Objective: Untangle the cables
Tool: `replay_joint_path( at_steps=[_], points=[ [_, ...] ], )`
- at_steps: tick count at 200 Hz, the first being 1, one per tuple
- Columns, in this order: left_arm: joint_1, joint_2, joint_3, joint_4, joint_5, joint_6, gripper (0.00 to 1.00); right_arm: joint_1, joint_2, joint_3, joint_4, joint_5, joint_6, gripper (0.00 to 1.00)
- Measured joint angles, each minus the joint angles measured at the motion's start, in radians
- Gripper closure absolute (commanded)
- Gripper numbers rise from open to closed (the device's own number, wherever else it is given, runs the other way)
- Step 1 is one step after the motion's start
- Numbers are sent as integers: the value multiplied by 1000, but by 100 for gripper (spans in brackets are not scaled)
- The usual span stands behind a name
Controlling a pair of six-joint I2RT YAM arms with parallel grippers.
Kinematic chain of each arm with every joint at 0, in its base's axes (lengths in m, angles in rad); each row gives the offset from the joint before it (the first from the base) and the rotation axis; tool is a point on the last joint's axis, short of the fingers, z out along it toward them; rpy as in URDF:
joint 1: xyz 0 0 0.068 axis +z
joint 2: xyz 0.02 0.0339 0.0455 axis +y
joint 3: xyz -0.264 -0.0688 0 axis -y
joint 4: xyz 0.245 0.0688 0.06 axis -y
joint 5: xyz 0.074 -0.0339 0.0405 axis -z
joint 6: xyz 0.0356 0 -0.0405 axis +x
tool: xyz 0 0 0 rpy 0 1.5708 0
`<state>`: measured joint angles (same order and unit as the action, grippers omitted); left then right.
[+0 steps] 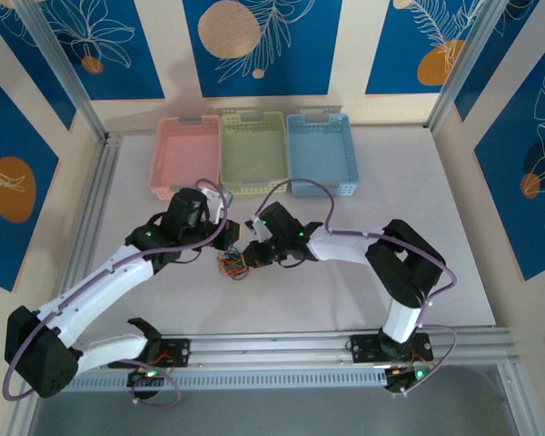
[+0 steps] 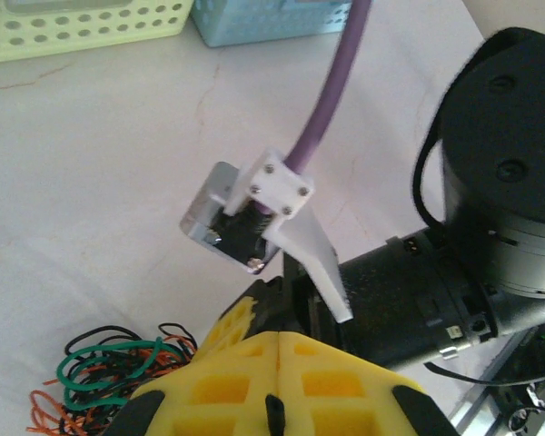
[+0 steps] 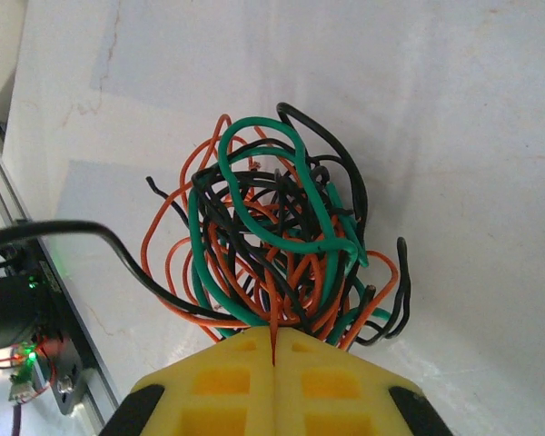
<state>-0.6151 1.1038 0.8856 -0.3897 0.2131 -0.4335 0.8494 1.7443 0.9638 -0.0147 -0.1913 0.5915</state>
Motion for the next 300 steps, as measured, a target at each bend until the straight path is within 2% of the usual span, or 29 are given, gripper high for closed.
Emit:
replay_joint_path(
  at_steps=[49,86,119,205,262,300],
  points=[
    [2,-104,113,-212,-211,78,100,-54,-108,-117,75,-27,23,100],
    [3,-244,242,-364,-396,112,100,-180,-238,-246,190,-67,84,100],
    [4,-340,286,-460,-519,122,100,-296,-315,-365,314,-104,172,100],
    [5,-416,313,-551,-679,122,100,-451,-372,-512,439,-109,335,100],
    [5,-493,405,-577,-806,124,100,-540,-400,-579,476,-84,427,100],
    [5,-573,455,-569,-892,138,100,-566,-400,-599,480,-66,468,100]
  ],
)
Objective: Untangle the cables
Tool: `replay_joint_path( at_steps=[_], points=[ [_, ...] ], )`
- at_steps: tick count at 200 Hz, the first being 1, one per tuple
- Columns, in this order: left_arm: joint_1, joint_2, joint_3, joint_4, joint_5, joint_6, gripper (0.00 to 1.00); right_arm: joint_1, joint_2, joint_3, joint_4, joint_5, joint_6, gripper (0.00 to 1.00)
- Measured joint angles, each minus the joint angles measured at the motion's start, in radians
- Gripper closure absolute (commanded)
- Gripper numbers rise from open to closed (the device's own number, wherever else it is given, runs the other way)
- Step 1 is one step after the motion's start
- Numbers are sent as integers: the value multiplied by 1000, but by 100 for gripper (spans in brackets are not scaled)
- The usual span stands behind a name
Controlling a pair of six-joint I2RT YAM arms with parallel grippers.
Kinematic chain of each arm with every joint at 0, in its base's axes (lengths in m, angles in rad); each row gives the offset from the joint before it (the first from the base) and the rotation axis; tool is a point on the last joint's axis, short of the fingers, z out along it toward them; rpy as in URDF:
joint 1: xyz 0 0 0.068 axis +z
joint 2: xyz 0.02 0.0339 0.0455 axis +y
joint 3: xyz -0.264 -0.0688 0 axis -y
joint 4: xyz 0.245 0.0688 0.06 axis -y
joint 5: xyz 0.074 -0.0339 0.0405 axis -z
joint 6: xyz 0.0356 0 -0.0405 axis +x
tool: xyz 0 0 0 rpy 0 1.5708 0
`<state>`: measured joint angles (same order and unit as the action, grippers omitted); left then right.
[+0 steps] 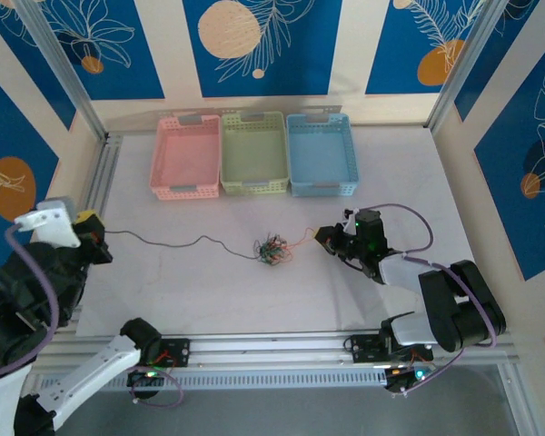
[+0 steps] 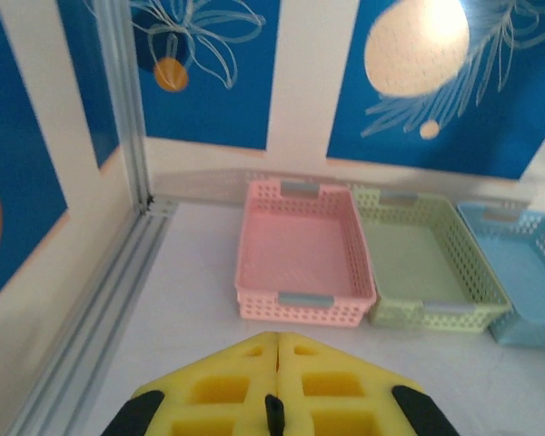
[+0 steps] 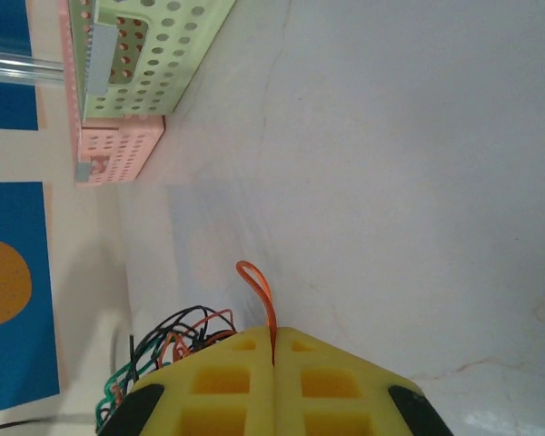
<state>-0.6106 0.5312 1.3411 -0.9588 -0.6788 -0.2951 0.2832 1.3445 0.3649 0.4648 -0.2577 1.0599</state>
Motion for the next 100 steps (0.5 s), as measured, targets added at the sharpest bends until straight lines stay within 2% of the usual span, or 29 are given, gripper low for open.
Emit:
replay_joint_path(
  at_steps=[100],
  points=[
    [0,7,5,8,16,10,100,-53,0,-41,39,4,61,100]
  ],
)
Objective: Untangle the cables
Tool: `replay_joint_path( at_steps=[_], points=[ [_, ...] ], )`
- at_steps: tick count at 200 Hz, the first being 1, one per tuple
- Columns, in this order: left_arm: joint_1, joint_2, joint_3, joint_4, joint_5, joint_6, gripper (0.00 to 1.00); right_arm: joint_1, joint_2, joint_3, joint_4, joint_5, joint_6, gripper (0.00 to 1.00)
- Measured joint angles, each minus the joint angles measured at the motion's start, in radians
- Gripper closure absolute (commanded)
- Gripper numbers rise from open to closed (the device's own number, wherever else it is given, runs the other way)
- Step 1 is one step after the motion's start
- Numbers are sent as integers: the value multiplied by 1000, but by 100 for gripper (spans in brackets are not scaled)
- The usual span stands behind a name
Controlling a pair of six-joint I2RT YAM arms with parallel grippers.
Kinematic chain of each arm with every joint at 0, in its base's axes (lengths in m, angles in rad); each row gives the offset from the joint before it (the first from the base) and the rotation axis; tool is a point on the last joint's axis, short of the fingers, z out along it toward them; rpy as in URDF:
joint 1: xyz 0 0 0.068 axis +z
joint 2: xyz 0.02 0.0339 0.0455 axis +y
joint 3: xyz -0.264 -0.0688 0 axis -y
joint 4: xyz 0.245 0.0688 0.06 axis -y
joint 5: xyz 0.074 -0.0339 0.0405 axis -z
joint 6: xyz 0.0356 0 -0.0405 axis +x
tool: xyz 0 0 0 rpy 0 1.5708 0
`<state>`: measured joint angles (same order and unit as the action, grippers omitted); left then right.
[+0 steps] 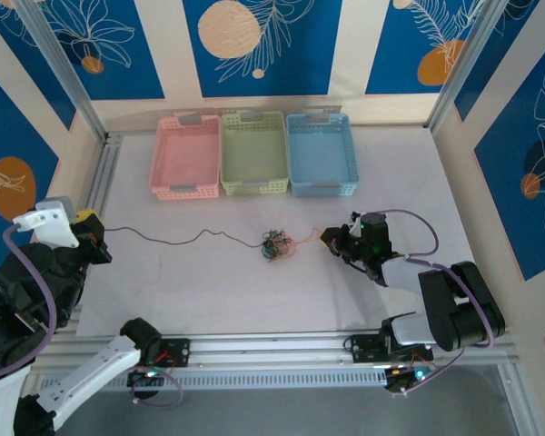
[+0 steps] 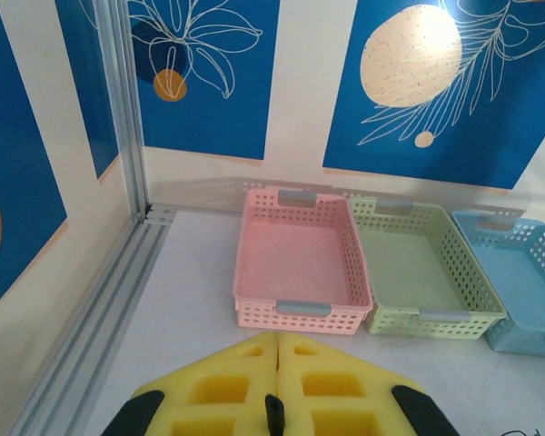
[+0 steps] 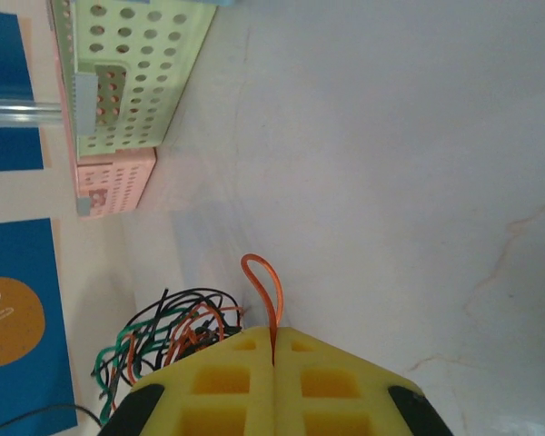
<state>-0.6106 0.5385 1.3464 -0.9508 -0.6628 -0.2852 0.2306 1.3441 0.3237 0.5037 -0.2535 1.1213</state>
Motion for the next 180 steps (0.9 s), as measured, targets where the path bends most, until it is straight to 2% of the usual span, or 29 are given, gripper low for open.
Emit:
replay_joint_path(
  at_steps=[54,134,180],
  points=[
    [0,-1,44,16,-2,8,100,-11,0,-7,6,0,24,100],
    [0,18,188,120,-31,103,100,-14,0,-8,7,2,32,100],
    [0,87,235,177,-3,133,100,-14,0,-8,9,3,32,100]
  ],
)
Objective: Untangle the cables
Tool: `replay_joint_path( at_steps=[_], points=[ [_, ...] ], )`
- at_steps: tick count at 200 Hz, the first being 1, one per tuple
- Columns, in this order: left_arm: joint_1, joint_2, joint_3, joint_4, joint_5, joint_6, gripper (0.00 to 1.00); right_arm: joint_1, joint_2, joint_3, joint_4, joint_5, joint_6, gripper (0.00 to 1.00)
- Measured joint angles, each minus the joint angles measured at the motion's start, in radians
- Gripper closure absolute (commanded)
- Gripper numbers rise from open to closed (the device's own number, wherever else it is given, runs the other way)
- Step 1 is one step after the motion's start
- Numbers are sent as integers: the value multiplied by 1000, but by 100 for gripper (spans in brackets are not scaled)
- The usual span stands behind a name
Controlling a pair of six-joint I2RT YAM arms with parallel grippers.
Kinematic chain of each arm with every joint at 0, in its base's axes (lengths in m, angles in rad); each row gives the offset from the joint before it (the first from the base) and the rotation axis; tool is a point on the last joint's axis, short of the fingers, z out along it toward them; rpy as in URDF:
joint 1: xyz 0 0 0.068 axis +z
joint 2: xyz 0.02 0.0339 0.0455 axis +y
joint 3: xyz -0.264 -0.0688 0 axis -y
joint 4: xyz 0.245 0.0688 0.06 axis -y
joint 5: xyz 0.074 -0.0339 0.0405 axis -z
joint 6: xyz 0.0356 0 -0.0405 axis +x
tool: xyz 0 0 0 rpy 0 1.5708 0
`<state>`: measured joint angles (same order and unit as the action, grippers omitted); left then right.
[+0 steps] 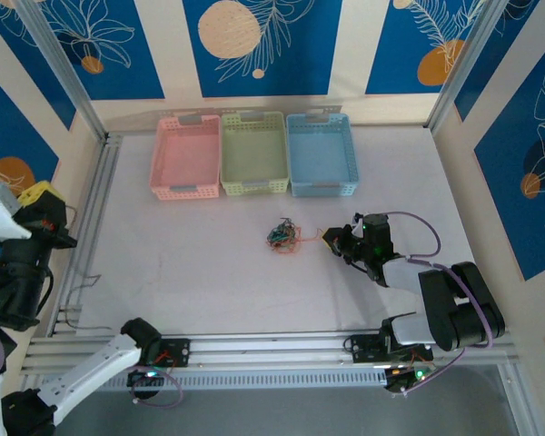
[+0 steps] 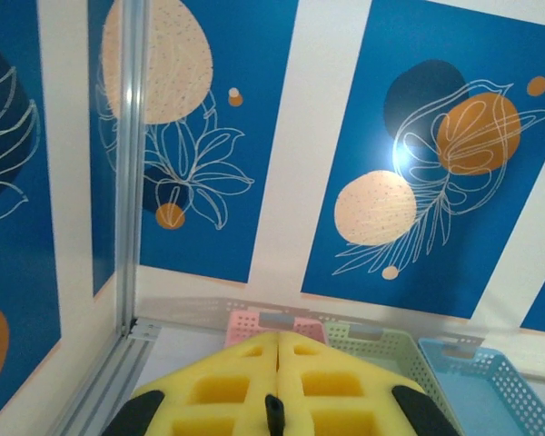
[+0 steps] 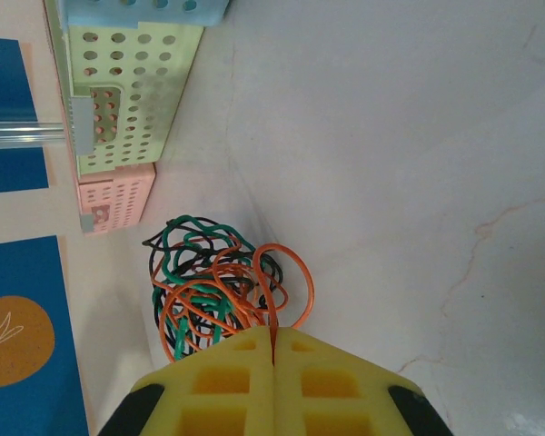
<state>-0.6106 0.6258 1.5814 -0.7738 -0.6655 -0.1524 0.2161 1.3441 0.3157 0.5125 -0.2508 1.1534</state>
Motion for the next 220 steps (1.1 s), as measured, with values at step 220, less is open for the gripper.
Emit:
replay_joint_path(
  at_steps=[220],
  points=[
    [92,790,259,348,269,26,100,40,0,0,-2,16,-1,100]
  ],
)
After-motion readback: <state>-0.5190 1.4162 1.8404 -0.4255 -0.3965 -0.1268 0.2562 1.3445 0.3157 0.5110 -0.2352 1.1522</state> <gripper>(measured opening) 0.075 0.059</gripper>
